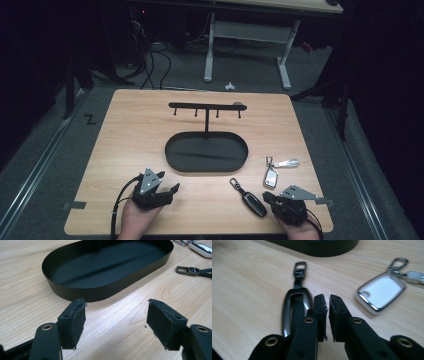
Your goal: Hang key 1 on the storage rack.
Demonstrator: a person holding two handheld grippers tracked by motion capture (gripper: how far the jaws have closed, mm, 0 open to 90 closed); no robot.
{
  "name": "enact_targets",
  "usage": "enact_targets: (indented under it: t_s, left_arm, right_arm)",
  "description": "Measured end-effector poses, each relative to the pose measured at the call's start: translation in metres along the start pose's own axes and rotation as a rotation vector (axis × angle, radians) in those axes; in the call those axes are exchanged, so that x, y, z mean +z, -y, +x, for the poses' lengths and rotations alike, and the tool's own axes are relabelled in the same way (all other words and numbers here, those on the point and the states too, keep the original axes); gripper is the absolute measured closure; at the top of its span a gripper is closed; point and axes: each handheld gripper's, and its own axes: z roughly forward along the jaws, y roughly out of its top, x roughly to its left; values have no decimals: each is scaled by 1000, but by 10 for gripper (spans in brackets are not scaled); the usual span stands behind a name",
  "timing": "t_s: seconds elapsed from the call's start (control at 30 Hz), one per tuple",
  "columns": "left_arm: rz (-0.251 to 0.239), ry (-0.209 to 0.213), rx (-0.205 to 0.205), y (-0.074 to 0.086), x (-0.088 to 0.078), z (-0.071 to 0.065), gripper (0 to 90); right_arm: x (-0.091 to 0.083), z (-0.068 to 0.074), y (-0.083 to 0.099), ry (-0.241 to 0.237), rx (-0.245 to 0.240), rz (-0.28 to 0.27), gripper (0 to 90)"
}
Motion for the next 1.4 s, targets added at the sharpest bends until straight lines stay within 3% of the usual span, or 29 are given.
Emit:
enact_targets:
  t_s: [0.27, 0.43, 0.63, 0.73, 1.03, 1.3, 1.33, 1.37, 1.4]
  left_arm:
    - [-21, 19, 7, -2, -4, -1, 313]
    - [-23, 27, -10, 0, -5, 0, 309]
    - [-26, 30, -13, 1, -7, 1, 307]
    - [-24, 30, -10, 2, -7, 3, 308]
    - [-12, 22, 26, 2, -4, 2, 311]
    - [-10, 24, 25, 3, -3, 2, 312]
    - [-8, 25, 26, 3, -3, 2, 312]
    - [-7, 25, 28, 3, -3, 1, 312]
    - [-3, 26, 31, 3, -3, 1, 312]
  right_arm:
    - [-3, -16, 3, 49, 56, 8, 788]
    - [-2, -19, -1, 59, 76, 74, 764]
    - [0, -22, -7, 72, 56, 157, 742]
    - [0, -22, -14, 87, 21, 215, 730]
    - [1, -26, -32, 66, 35, 345, 648]
    - [8, -20, -44, 68, -28, 448, 607]
    - [9, -18, -47, 73, -52, 484, 592]
    - [9, -18, -47, 73, -52, 484, 592]
    - [9, -16, -51, 75, -68, 528, 582]
